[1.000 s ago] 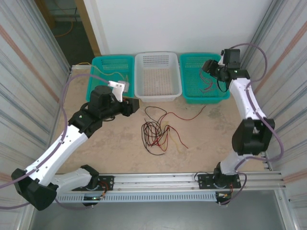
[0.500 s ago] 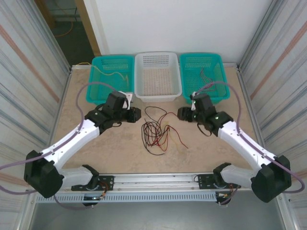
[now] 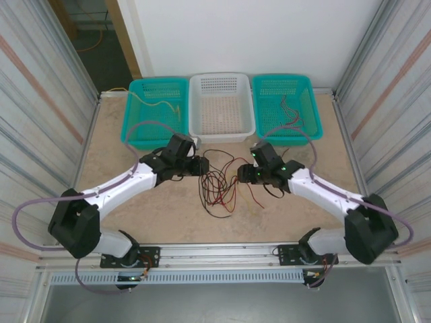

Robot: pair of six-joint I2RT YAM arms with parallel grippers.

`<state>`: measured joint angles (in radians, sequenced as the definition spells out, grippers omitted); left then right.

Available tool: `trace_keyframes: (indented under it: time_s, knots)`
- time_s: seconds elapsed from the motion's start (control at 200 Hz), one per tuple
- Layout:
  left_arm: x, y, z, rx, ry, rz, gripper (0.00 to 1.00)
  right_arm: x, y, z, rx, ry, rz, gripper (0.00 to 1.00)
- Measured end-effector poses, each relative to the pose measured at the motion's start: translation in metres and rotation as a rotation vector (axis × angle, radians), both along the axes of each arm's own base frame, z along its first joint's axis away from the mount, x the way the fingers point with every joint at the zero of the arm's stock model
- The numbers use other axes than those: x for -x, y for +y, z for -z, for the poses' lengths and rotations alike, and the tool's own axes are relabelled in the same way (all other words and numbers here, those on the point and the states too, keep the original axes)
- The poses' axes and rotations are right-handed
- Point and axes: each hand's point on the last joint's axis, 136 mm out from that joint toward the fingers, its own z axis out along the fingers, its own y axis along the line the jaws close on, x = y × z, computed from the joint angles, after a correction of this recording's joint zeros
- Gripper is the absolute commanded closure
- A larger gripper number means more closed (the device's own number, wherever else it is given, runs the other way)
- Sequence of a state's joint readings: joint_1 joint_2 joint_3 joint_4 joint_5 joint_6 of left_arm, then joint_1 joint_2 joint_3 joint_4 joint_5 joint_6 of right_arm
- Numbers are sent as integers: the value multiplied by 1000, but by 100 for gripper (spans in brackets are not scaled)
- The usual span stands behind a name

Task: Untangle the cables

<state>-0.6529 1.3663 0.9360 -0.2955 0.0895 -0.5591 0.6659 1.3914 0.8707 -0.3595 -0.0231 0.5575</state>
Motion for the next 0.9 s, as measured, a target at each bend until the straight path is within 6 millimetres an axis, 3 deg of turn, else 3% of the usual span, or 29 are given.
trace_keyframes:
  time_s: [0.286, 0.406, 0.546, 0.646, 0.817, 0.897]
  knots:
    - [5, 35, -39, 45, -114, -96, 58, -30, 57, 3, 42, -8, -141, 52]
    - [7, 51, -47, 64, -137, -134, 56, -35, 71, 18, 62, 17, -178, 52]
    - [8, 61, -44, 63, -129, -163, 55, -26, 75, 41, 105, 64, -212, 55]
    - [8, 64, -42, 60, -120, -173, 55, -23, 77, 44, 108, 77, -222, 57]
    - [9, 63, -41, 70, -110, -173, 56, -21, 80, 44, 93, 82, -231, 85]
    - [9, 61, -39, 71, -101, -167, 56, -21, 80, 43, 91, 82, -236, 84]
